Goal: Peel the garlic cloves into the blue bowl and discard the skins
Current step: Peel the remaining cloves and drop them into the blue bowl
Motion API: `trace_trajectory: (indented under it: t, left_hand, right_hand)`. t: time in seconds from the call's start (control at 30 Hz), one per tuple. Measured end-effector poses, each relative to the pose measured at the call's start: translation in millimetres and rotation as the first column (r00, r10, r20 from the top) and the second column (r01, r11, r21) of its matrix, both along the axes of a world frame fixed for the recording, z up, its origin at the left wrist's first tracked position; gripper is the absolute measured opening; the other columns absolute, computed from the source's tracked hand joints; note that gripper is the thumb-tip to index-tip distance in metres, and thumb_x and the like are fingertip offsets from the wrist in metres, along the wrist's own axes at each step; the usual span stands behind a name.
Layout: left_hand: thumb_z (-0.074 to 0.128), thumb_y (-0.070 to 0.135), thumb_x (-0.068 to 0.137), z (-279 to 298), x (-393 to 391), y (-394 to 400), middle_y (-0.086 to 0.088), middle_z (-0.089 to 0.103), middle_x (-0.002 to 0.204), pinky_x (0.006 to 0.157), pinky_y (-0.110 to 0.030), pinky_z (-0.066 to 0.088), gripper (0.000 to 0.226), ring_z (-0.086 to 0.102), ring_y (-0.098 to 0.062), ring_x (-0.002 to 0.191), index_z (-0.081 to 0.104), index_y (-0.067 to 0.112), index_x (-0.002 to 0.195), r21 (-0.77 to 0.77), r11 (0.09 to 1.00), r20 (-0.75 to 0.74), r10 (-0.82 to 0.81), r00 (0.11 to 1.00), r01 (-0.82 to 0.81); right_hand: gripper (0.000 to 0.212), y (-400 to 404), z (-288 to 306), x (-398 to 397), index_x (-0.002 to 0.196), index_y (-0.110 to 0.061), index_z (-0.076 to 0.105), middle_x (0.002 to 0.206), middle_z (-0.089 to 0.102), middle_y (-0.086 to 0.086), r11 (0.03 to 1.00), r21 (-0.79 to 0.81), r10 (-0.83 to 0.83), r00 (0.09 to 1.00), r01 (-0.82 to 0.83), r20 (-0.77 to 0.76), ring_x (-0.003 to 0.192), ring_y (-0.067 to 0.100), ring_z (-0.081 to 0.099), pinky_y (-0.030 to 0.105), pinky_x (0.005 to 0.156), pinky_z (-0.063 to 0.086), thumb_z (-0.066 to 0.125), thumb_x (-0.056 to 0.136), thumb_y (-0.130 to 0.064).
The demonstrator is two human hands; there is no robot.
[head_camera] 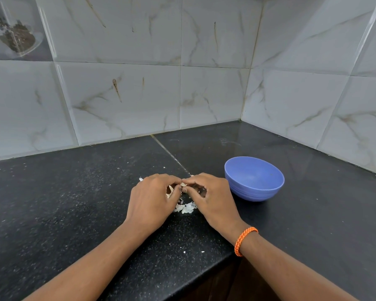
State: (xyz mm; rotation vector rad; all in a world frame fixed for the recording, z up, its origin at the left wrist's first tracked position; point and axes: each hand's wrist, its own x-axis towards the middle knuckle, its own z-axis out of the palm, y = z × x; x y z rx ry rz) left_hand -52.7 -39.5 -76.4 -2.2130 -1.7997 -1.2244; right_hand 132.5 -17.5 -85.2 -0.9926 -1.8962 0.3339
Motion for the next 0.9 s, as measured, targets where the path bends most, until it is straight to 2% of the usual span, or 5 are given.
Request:
trace_trajectory:
  t: [0.37,0.47,0.63,0.77,0.9]
  left_hand:
    - [0.074,0.030,0.092,4.9,5.8,-8.2,0.019,0.075,0.080,0.064,-0.030,0.052,0.011,0.067,-0.007,0.072,0.083,0.037,0.091,0.039,0.997,0.049,0.064,0.997,-0.066]
    - [0.072,0.030,0.090,4.1,5.3,-8.4,0.016,0.071,0.073,0.061,-0.035,0.055,0.013,0.065,-0.009,0.066,0.082,0.037,0.086,0.057,0.996,0.056,0.068,0.996,-0.071]
    - [0.075,0.029,0.092,1.6,4.9,-6.7,0.015,0.071,0.070,0.058,-0.038,0.056,0.013,0.065,-0.010,0.063,0.083,0.035,0.083,0.063,0.997,0.110,0.041,0.993,-0.049]
    - [0.067,0.039,0.092,-0.3,4.2,-5.2,0.011,0.068,0.066,0.056,-0.038,0.054,0.025,0.063,-0.014,0.060,0.077,0.027,0.073,0.056,0.998,0.150,0.023,0.988,-0.031]
    - [0.074,0.033,0.093,-0.1,4.3,-5.4,0.011,0.067,0.065,0.055,-0.038,0.053,0.025,0.063,-0.014,0.059,0.075,0.026,0.069,0.050,0.999,0.179,0.003,0.984,-0.012]
  right_hand:
    - [0.021,-1.2,-2.6,-2.8,0.116,-0.015,0.082,0.102,0.079,-0.006,0.997,0.055,0.048,0.999,-0.047,-0.013,0.094,0.004,0.073,0.020,0.082,0.059,0.080,0.095,-0.013]
    - [0.020,-2.6,-3.3,-5.5,0.115,-0.012,0.082,0.100,0.079,-0.004,0.996,0.076,0.055,0.998,-0.053,-0.023,0.092,0.005,0.073,0.018,0.080,0.058,0.079,0.096,-0.012]
    - [0.017,-3.9,-1.7,-5.3,0.113,-0.012,0.083,0.099,0.079,-0.004,0.992,0.107,0.068,0.997,-0.065,-0.032,0.090,0.004,0.073,0.018,0.079,0.058,0.078,0.096,-0.011]
    - [0.016,-3.6,-1.3,-6.0,0.111,-0.013,0.084,0.096,0.078,-0.004,0.991,0.108,0.085,0.995,-0.078,-0.054,0.088,0.006,0.073,0.021,0.077,0.059,0.078,0.097,-0.011]
    - [0.016,-2.3,-1.7,-5.9,0.111,-0.012,0.084,0.096,0.079,-0.005,0.991,0.090,0.106,0.990,-0.097,-0.090,0.088,0.006,0.074,0.020,0.077,0.059,0.079,0.096,-0.010]
